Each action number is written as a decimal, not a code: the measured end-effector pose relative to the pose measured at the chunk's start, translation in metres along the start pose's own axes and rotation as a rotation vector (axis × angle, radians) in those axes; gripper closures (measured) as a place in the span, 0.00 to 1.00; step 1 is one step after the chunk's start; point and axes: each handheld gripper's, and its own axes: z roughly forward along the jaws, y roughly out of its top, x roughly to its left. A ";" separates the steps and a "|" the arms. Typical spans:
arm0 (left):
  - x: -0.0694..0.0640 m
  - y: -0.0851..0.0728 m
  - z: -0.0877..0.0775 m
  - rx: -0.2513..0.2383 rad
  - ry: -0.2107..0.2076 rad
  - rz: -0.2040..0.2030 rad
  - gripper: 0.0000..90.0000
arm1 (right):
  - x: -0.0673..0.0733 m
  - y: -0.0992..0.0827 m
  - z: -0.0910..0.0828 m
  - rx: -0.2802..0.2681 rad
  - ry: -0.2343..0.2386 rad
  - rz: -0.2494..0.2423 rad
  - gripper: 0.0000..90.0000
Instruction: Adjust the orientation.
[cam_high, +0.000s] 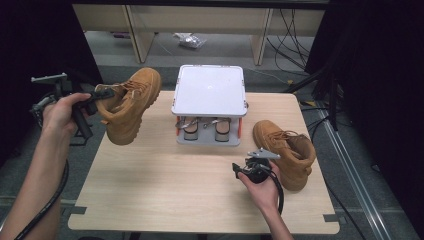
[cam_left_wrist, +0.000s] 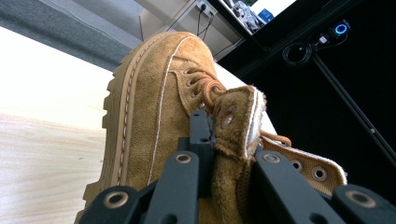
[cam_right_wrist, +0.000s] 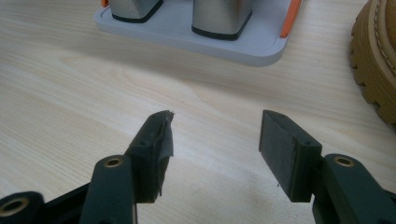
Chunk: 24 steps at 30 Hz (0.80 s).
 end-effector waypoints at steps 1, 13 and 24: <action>0.000 0.000 0.001 0.000 -0.003 0.001 0.93 | 0.000 0.000 0.000 0.002 0.001 0.002 0.50; -0.009 0.008 0.012 -0.002 -0.018 -0.004 0.93 | 0.001 -0.001 0.000 0.007 -0.010 0.024 0.50; -0.019 0.014 0.023 0.003 -0.034 -0.006 0.93 | 0.001 0.000 -0.001 0.017 -0.013 0.017 0.50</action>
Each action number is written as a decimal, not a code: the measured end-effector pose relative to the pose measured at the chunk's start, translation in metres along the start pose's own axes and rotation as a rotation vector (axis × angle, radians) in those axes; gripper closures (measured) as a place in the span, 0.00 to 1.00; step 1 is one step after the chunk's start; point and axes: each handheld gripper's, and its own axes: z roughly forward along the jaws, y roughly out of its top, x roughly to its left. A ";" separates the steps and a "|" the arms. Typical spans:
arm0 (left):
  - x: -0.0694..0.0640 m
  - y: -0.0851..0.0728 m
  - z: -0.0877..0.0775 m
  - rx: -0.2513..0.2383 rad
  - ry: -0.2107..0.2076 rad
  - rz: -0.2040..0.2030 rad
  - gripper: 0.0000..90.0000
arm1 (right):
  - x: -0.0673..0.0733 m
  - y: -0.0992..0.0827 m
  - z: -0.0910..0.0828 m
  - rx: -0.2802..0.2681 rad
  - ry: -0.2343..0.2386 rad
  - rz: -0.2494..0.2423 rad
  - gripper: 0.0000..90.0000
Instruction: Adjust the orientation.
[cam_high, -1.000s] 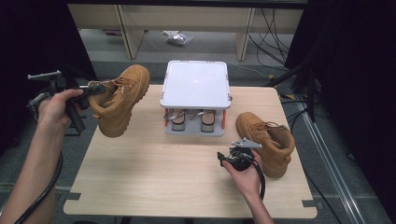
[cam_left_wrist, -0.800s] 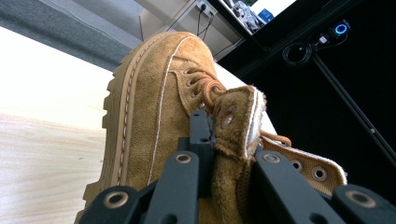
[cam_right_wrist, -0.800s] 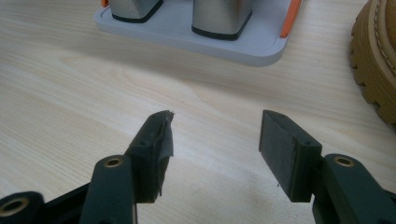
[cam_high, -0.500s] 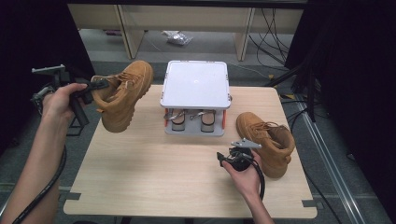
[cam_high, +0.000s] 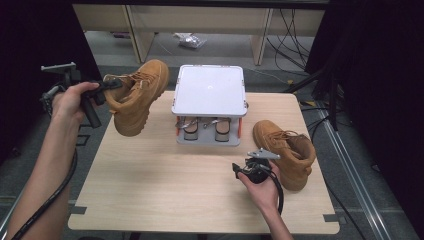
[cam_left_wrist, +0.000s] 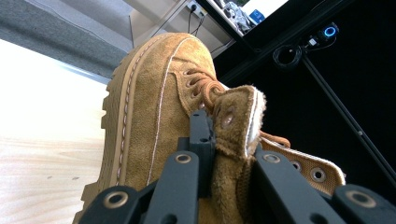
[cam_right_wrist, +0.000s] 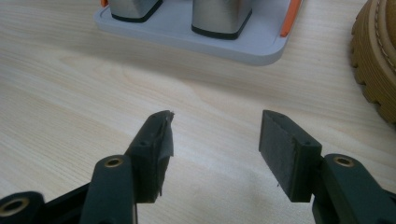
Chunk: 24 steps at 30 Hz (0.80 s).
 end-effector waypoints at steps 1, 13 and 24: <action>-0.001 0.000 0.001 -0.001 0.000 0.000 0.93 | 0.000 0.000 0.000 0.002 -0.006 0.000 0.50; -0.010 0.006 0.010 0.002 -0.011 -0.003 0.93 | 0.004 -0.001 0.001 0.004 -0.004 0.022 0.50; -0.020 0.012 0.022 0.006 -0.017 -0.010 0.93 | 0.003 -0.002 0.001 0.004 -0.008 0.018 0.50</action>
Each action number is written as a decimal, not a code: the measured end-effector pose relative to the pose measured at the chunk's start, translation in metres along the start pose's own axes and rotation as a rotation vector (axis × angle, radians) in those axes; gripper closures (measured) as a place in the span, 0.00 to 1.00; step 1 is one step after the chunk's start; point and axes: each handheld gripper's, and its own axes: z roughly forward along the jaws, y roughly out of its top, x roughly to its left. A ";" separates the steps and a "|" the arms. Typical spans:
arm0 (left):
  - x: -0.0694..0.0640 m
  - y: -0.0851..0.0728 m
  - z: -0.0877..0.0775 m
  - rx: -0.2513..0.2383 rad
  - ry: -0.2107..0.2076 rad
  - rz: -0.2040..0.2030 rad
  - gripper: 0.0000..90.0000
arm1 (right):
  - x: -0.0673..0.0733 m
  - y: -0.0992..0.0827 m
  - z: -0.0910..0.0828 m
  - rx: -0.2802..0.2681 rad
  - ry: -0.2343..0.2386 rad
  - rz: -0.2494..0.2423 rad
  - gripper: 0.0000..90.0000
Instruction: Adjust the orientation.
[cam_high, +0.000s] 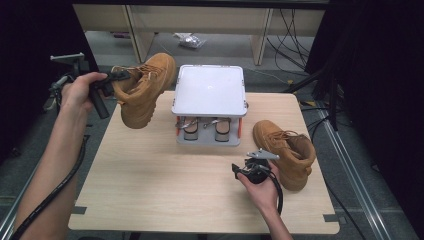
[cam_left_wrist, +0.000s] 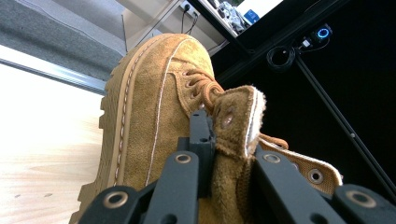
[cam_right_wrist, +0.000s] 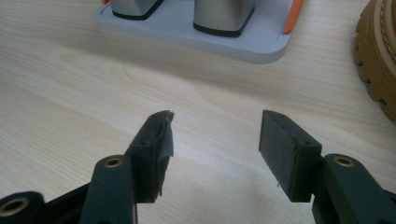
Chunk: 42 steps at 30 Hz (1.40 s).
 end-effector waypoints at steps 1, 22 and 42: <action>0.000 0.000 0.001 -0.002 -0.007 0.000 0.93 | 0.000 0.000 0.000 0.000 0.000 0.000 0.50; -0.021 0.004 0.028 0.019 -0.026 -0.002 0.93 | -0.002 -0.001 0.001 -0.006 0.003 0.004 0.50; -0.041 0.005 0.062 0.032 -0.028 -0.004 0.92 | -0.006 -0.001 0.002 -0.007 -0.002 -0.036 0.50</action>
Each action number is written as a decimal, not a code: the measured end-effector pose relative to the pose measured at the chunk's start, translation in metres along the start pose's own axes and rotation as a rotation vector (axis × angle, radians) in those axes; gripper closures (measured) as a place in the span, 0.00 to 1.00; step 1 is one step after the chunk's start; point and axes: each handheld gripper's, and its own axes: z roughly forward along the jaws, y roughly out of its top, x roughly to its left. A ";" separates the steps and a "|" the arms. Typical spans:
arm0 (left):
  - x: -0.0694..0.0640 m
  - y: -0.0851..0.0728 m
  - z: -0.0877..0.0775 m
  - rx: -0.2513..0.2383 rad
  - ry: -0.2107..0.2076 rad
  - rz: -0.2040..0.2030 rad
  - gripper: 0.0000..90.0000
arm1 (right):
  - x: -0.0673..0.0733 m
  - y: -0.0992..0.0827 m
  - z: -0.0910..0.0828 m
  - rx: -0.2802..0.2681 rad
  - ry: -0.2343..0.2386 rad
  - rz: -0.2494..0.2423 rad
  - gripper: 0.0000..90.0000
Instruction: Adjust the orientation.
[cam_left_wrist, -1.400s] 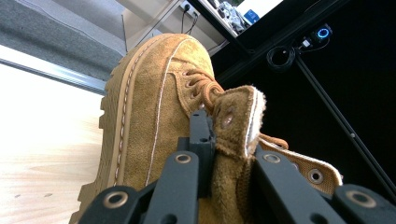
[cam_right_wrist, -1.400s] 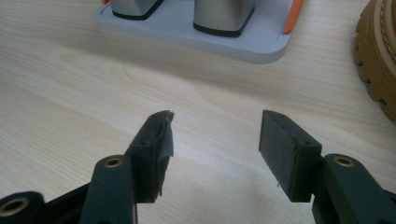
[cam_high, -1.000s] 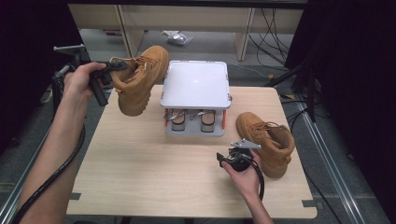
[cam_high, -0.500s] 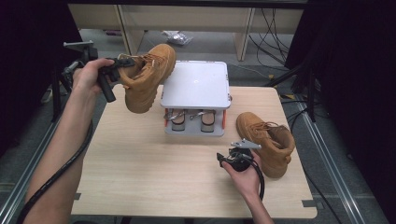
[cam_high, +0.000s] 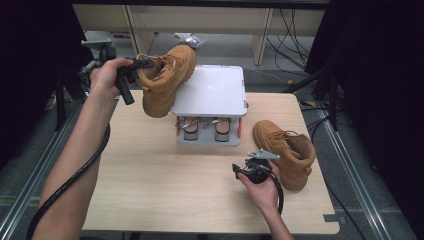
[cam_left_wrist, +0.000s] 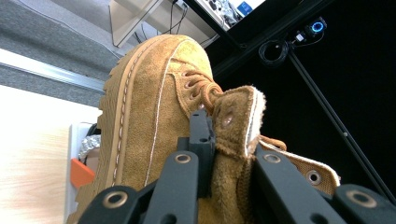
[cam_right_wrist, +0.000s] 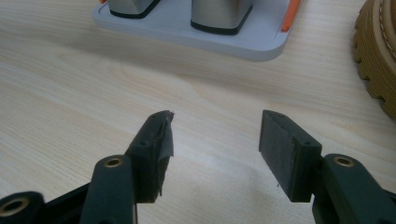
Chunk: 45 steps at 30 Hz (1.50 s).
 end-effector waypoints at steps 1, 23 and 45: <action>0.000 0.000 0.000 0.000 0.000 0.000 0.92 | 0.000 0.000 0.000 0.000 0.000 0.000 0.50; -0.015 -0.006 0.035 0.019 -0.003 -0.013 0.92 | 0.000 -0.002 0.001 0.009 0.015 0.027 0.50; -0.018 -0.008 0.048 0.017 0.014 -0.018 0.92 | 0.001 -0.003 0.003 0.008 0.005 0.029 0.50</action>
